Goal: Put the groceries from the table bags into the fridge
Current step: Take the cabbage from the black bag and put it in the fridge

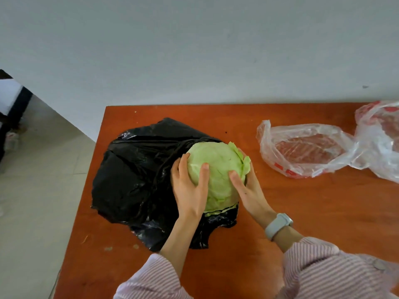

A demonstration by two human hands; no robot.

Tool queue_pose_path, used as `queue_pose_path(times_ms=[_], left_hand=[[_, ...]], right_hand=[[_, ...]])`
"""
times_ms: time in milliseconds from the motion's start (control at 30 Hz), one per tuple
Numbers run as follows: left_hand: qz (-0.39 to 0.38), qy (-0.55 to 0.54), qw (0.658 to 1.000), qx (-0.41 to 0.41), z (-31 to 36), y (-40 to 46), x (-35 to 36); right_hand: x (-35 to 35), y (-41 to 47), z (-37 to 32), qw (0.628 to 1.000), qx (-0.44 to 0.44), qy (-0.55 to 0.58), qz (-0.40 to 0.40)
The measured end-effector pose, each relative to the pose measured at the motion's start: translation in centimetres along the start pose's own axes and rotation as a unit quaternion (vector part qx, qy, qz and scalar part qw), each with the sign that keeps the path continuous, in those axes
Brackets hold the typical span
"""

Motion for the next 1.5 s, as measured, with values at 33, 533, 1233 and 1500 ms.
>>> queue_pose_path(times_ms=[33,533,1233,1500], left_hand=[[0.008,0.001,1.000,0.002,0.2,-0.6,-0.1],[0.104,0.043,0.973,0.204,11.2,-13.4,-2.6],[-0.341,0.115,0.855,0.374,3.8,-51.7,24.4],[-0.573,0.117,0.695,0.418,1.5,-73.2,36.3]], right_hand=[[-0.1,-0.4,-0.5,1.000,-0.007,0.007,0.003],[-5.3,-8.7,-11.1,0.984,-0.136,0.095,0.067],[-31.0,-53.2,-5.0,0.868,-0.054,0.021,0.494],[-39.1,-74.2,-4.7,0.693,-0.032,-0.013,0.720]])
Point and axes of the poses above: each hand's wrist, its own y-axis towards the middle knuckle, its own x-axis out of the palm, z = x × y, the point moved 5 cm from there along y, towards the middle knuckle, and after that the axes turned 10 degrees about -x, right-handed, at the moved point
